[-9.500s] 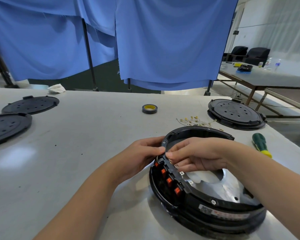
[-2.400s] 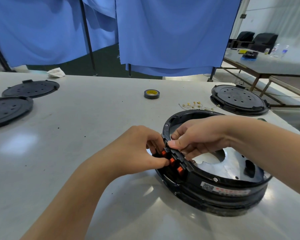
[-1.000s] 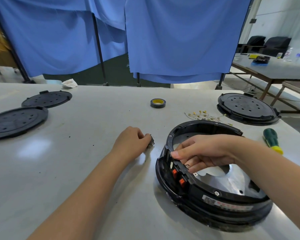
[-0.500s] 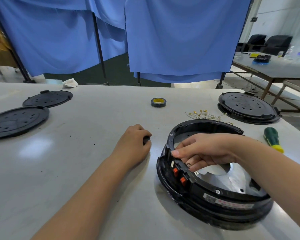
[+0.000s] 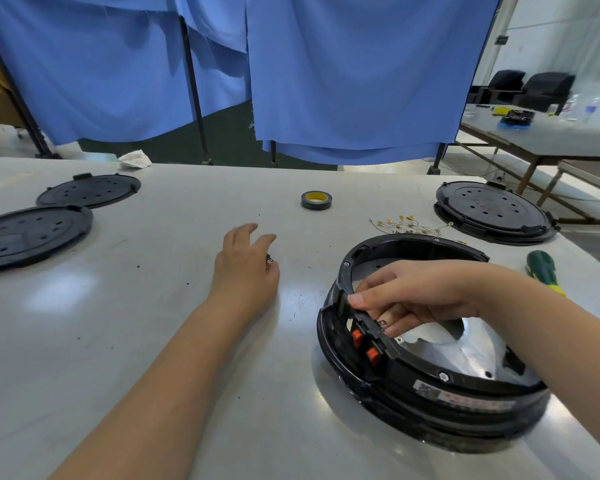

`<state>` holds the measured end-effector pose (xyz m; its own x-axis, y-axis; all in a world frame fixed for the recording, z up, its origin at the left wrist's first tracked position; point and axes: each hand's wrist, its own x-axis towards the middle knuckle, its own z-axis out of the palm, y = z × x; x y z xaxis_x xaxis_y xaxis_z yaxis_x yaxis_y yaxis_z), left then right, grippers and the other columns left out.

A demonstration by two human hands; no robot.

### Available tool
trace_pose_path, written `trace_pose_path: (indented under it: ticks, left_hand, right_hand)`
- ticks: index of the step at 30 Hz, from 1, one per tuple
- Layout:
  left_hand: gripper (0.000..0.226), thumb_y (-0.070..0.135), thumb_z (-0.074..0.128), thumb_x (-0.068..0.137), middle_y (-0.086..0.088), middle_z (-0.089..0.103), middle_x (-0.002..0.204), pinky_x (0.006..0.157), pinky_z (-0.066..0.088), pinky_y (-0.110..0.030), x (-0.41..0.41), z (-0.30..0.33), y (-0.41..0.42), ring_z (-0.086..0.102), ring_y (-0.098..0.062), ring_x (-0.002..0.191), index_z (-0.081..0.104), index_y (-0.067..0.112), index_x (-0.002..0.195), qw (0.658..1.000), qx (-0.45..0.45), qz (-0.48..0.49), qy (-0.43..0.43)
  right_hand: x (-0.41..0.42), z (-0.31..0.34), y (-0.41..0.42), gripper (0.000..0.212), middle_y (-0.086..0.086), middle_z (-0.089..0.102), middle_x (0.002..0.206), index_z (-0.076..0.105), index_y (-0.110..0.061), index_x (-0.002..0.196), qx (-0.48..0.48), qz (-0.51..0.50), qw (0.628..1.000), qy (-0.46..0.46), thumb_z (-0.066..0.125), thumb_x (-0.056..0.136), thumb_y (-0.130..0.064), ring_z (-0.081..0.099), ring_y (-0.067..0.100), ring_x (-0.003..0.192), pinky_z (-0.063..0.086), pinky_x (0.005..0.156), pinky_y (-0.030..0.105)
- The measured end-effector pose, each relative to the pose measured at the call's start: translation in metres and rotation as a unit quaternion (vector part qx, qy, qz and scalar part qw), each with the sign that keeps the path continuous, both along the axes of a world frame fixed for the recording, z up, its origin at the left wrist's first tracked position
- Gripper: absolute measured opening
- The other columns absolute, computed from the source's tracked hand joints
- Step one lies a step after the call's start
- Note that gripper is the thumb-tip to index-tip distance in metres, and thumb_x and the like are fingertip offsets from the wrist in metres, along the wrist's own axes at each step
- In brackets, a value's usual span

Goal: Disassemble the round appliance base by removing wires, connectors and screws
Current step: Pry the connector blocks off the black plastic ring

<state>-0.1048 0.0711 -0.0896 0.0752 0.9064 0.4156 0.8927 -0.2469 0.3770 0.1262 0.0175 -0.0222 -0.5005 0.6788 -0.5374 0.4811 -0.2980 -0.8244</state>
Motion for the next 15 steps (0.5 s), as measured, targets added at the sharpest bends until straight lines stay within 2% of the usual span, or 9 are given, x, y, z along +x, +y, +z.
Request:
trace_pose_path:
  ticks: [2, 4, 6, 8, 10, 13, 15]
  left_hand:
    - [0.03, 0.017, 0.054, 0.088, 0.002, 0.053, 0.125, 0.093, 0.042, -0.032, 0.003, 0.019, -0.014, 0.045, -0.015, 0.117, 0.061, 0.02, 0.116, 0.997, 0.002, -0.052, -0.062]
    - [0.013, 0.02, 0.057, 0.084, 0.015, 0.064, 0.093, 0.074, 0.045, -0.018, 0.007, 0.041, -0.034, 0.058, 0.0, 0.086, 0.067, 0.027, 0.09, 0.981, -0.059, -0.139, -0.12]
    - [0.01, 0.026, 0.06, 0.08, 0.014, 0.069, 0.076, 0.062, 0.043, -0.008, 0.014, 0.061, -0.056, 0.062, 0.005, 0.075, 0.068, 0.028, 0.075, 0.959, -0.131, -0.229, -0.101]
    - [0.008, 0.032, 0.062, 0.076, 0.017, 0.07, 0.076, 0.063, 0.045, -0.007, 0.02, 0.072, -0.075, 0.063, 0.008, 0.075, 0.07, 0.028, 0.074, 0.933, -0.201, -0.29, -0.065]
    - [0.008, 0.035, 0.068, 0.073, 0.016, 0.072, 0.077, 0.065, 0.048, -0.01, 0.023, 0.075, -0.085, 0.064, 0.006, 0.076, 0.071, 0.028, 0.076, 0.915, -0.252, -0.31, -0.046]
    - [0.009, 0.031, 0.074, 0.072, 0.007, 0.073, 0.078, 0.066, 0.053, -0.018, 0.023, 0.071, -0.086, 0.067, -0.003, 0.075, 0.069, 0.024, 0.076, 0.92, -0.251, -0.295, -0.058]
    - [0.009, 0.022, 0.075, 0.072, 0.004, 0.072, 0.076, 0.062, 0.051, -0.016, 0.024, 0.066, -0.082, 0.067, -0.005, 0.071, 0.066, 0.023, 0.076, 0.924, -0.23, -0.291, -0.094]
  right_hand:
    - [0.0, 0.001, 0.001, 0.021, -0.005, 0.056, 0.064, 0.071, -0.025, 0.064, -0.001, 0.004, 1.0, -0.006, 0.079, 0.065, -0.045, 0.057, 0.005, 0.055, 0.054, 0.059, 0.016]
    - [0.001, 0.002, 0.002, 0.021, -0.004, 0.055, 0.064, 0.069, -0.025, 0.063, -0.005, 0.012, 1.0, -0.009, 0.077, 0.068, -0.044, 0.057, 0.005, 0.056, 0.054, 0.06, 0.017]
    - [0.001, 0.004, 0.004, 0.02, -0.004, 0.058, 0.064, 0.07, -0.024, 0.066, -0.008, 0.018, 1.0, -0.013, 0.077, 0.069, -0.042, 0.06, 0.006, 0.056, 0.055, 0.061, 0.018]
    - [-0.001, 0.005, 0.006, 0.022, -0.004, 0.061, 0.065, 0.069, -0.02, 0.072, 0.0, 0.017, 1.0, -0.016, 0.076, 0.068, -0.041, 0.061, 0.008, 0.057, 0.055, 0.06, 0.019]
    - [-0.004, 0.006, 0.007, 0.024, -0.005, 0.061, 0.064, 0.068, -0.019, 0.072, 0.012, 0.007, 1.0, -0.021, 0.076, 0.065, -0.041, 0.062, 0.009, 0.058, 0.054, 0.059, 0.019]
    - [-0.007, 0.007, 0.008, 0.03, -0.004, 0.062, 0.066, 0.069, -0.016, 0.079, 0.019, -0.01, 0.999, -0.026, 0.076, 0.063, -0.04, 0.062, 0.01, 0.057, 0.054, 0.059, 0.018]
    - [-0.009, 0.008, 0.008, 0.036, -0.002, 0.062, 0.069, 0.068, -0.013, 0.087, 0.022, -0.019, 0.999, -0.029, 0.075, 0.064, -0.039, 0.062, 0.01, 0.057, 0.054, 0.059, 0.019]
